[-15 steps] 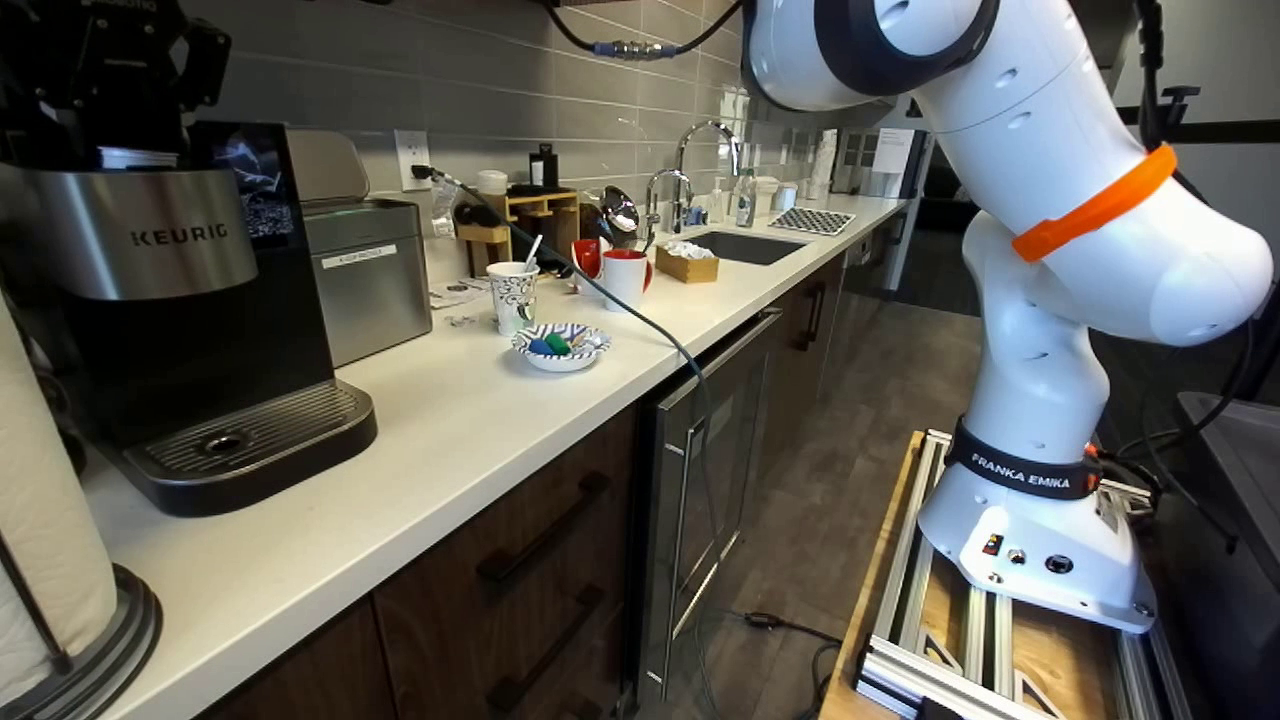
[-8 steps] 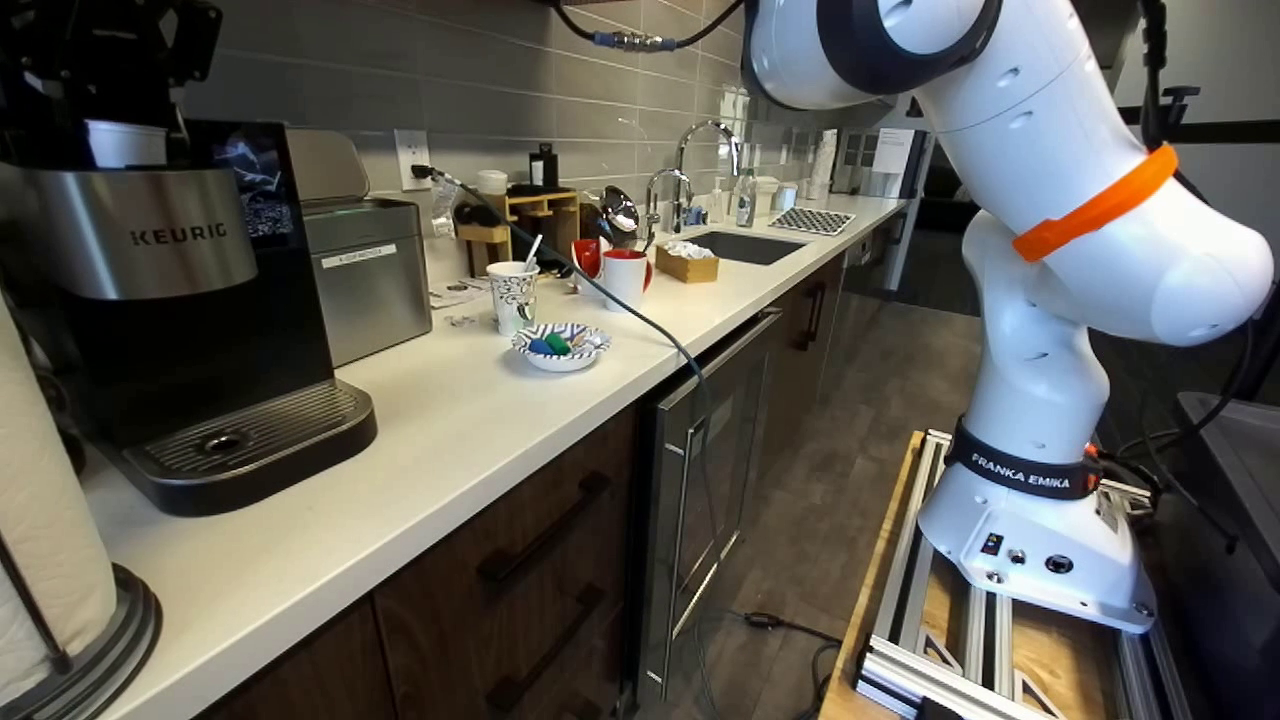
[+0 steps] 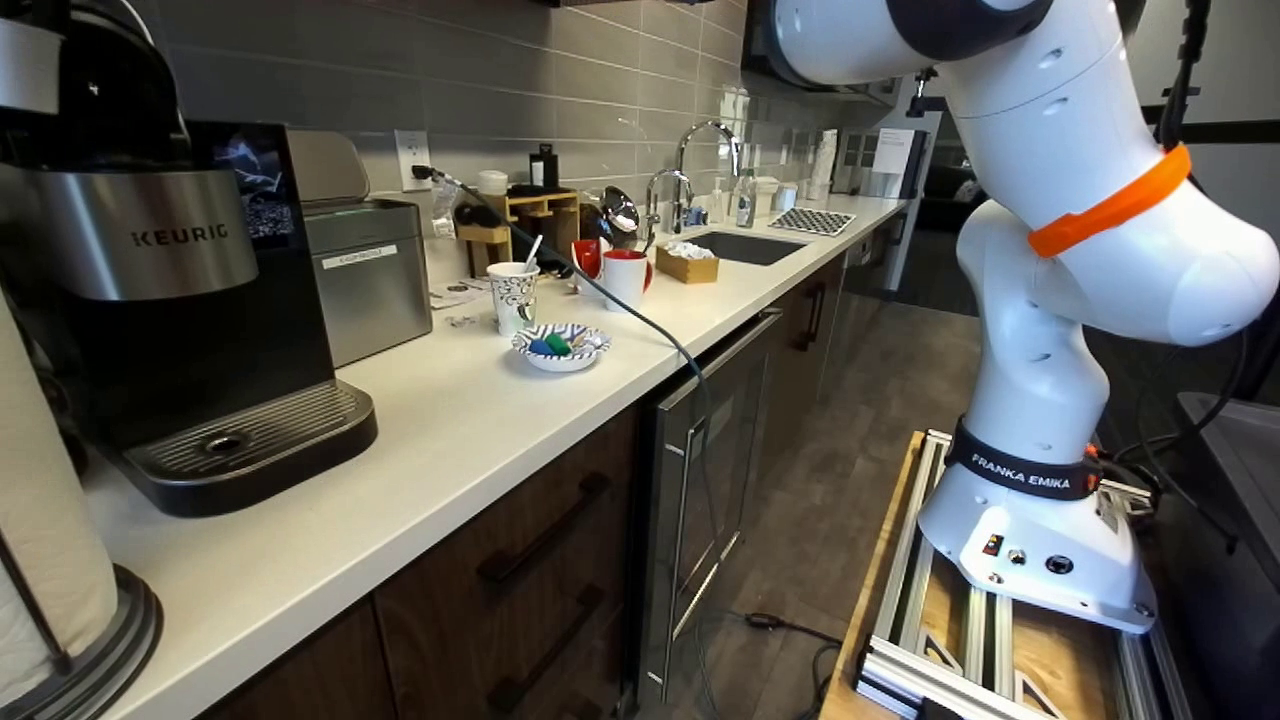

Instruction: Pick up the small cup from the coffee marker and put it on the counter

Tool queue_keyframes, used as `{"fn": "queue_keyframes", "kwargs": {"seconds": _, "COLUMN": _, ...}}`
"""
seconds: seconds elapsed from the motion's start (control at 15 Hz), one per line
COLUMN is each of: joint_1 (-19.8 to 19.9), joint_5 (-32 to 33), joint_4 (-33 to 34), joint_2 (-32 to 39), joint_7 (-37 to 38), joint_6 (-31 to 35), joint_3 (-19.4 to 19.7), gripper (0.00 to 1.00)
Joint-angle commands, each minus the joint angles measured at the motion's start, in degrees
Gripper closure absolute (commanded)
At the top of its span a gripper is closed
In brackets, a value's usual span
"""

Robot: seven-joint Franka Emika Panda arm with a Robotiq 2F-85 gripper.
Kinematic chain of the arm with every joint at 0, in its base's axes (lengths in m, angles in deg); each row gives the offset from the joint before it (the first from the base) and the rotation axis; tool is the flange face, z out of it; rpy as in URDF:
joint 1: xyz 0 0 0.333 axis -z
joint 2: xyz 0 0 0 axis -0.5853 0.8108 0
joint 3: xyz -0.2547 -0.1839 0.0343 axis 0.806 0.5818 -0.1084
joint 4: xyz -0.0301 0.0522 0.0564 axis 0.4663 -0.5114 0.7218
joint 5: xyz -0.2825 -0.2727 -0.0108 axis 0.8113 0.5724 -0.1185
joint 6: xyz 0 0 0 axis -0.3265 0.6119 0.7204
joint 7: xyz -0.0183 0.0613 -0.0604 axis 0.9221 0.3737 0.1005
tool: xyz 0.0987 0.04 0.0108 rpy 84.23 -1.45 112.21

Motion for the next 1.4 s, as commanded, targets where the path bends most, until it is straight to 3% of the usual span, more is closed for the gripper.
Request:
{"fn": "queue_keyframes", "kwargs": {"seconds": 0.0, "joint_1": -3.65, "joint_5": 0.61, "joint_4": -5.28, "joint_2": -4.55, "joint_7": 9.99, "joint_6": -1.75, "joint_3": 0.49, "gripper": 0.72}}
{"fn": "queue_keyframes", "kwargs": {"seconds": 0.2, "joint_1": -5.37, "joint_5": -0.55, "joint_4": -12.22, "joint_2": -9.43, "joint_7": 21.24, "joint_6": -4.44, "joint_3": 0.58, "gripper": 0.72}}
{"fn": "queue_keyframes", "kwargs": {"seconds": 0.67, "joint_1": -4.38, "joint_5": -5.12, "joint_4": -30.81, "joint_2": -20.9, "joint_7": 39.6, "joint_6": -6.27, "joint_3": -0.03, "gripper": 0.72}}
{"fn": "queue_keyframes", "kwargs": {"seconds": 1.13, "joint_1": -1.71, "joint_5": -12.29, "joint_4": -48.99, "joint_2": -32.38, "joint_7": 40.0, "joint_6": 3.33, "joint_3": 0.13, "gripper": 0.72}}
{"fn": "queue_keyframes", "kwargs": {"seconds": 1.2, "joint_1": -2.8, "joint_5": -10.05, "joint_4": -40.22, "joint_2": -26.85, "joint_7": 40.13, "joint_6": -1.49, "joint_3": 0.22, "gripper": 0.72}}
{"fn": "queue_keyframes", "kwargs": {"seconds": 1.27, "joint_1": -2.58, "joint_5": -10.1, "joint_4": -41.57, "joint_2": -27.76, "joint_7": 40.07, "joint_6": -0.85, "joint_3": 0.25, "gripper": 0.47}}
{"fn": "queue_keyframes", "kwargs": {"seconds": 1.33, "joint_1": -2.56, "joint_5": -10.09, "joint_4": -41.43, "joint_2": -27.82, "joint_7": 40.04, "joint_6": -0.86, "joint_3": 0.31, "gripper": 0.47}}
